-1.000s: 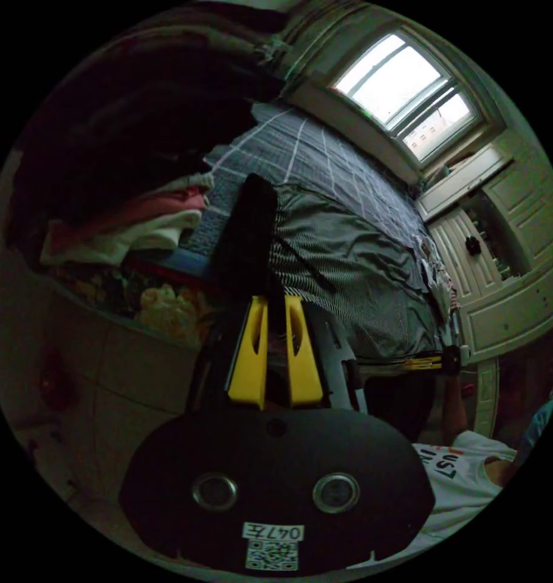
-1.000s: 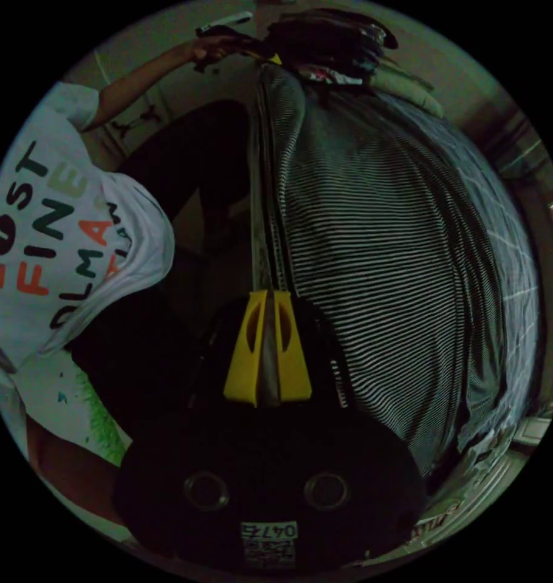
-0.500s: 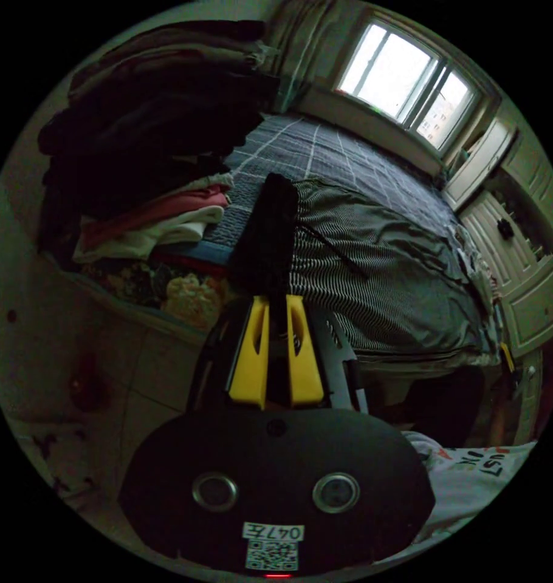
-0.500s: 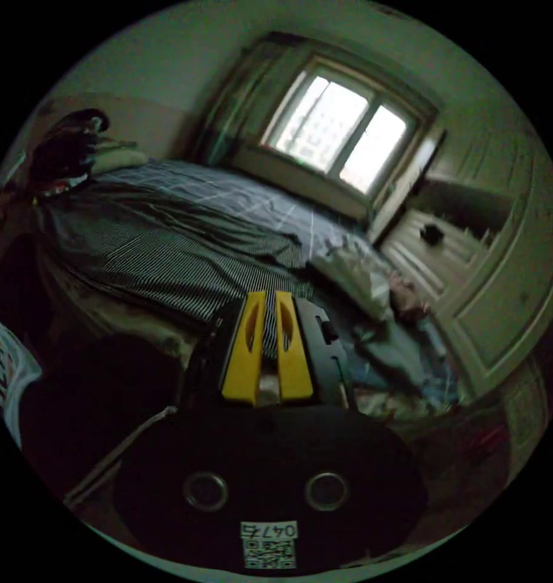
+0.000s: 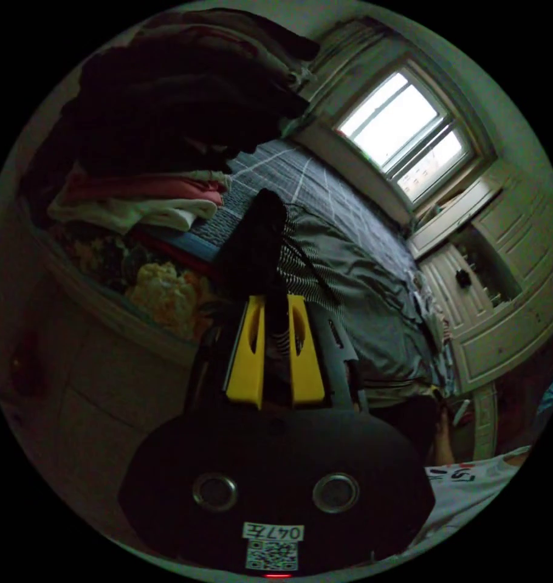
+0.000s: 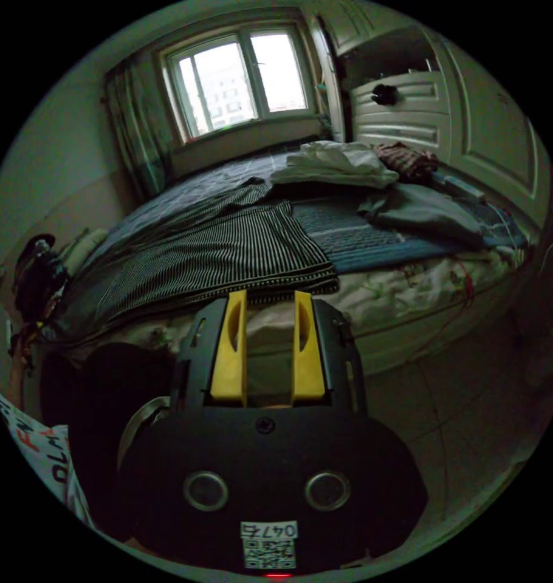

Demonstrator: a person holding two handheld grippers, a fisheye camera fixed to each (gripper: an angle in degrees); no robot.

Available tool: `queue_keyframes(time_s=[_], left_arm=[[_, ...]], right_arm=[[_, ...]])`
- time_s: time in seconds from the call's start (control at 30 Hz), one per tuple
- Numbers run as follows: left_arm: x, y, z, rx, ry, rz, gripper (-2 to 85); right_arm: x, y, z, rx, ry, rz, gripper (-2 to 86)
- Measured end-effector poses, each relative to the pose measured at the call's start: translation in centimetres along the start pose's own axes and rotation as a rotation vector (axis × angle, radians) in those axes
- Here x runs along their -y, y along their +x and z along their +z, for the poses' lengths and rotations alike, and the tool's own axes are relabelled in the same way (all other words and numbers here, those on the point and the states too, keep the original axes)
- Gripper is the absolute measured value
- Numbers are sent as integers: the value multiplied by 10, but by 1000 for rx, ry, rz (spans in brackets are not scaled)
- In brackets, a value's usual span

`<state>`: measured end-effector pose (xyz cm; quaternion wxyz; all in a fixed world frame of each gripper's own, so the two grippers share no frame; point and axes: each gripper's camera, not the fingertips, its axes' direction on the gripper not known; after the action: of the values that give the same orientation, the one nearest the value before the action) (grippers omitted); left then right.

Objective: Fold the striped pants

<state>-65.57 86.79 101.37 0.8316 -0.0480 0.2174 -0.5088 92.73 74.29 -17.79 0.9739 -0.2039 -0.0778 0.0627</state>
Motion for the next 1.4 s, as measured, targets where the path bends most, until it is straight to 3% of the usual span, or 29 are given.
queue_keyframes(time_s=[0.3,0.4,0.47,0.53,0.8,0.93,1.07,1.27,1.4], left_arm=[[-68,75,59,-135,32,-87,84],[-93,140,69,17,30,19,82],[-112,216,80,213,19,190,73],[-122,278,93,230,-12,329,67],[-200,591,250,-465,-279,926,81],[-267,754,348,-761,-454,1062,90],[-344,888,402,-709,-432,1338,94],[-440,1004,468,-565,-443,1598,94],[-480,1044,497,-519,-446,1647,93]], right_arm=[[-3,107,-7,107,-25,71,107],[-1,135,-11,111,-24,78,106],[2,153,-13,136,-27,95,101],[5,181,-15,204,-21,139,90],[-9,249,-37,303,62,226,74],[-13,267,-59,121,99,106,79],[-1,280,-59,16,63,-80,78],[22,313,-40,120,-15,-185,42],[30,331,-45,298,7,-189,3]])
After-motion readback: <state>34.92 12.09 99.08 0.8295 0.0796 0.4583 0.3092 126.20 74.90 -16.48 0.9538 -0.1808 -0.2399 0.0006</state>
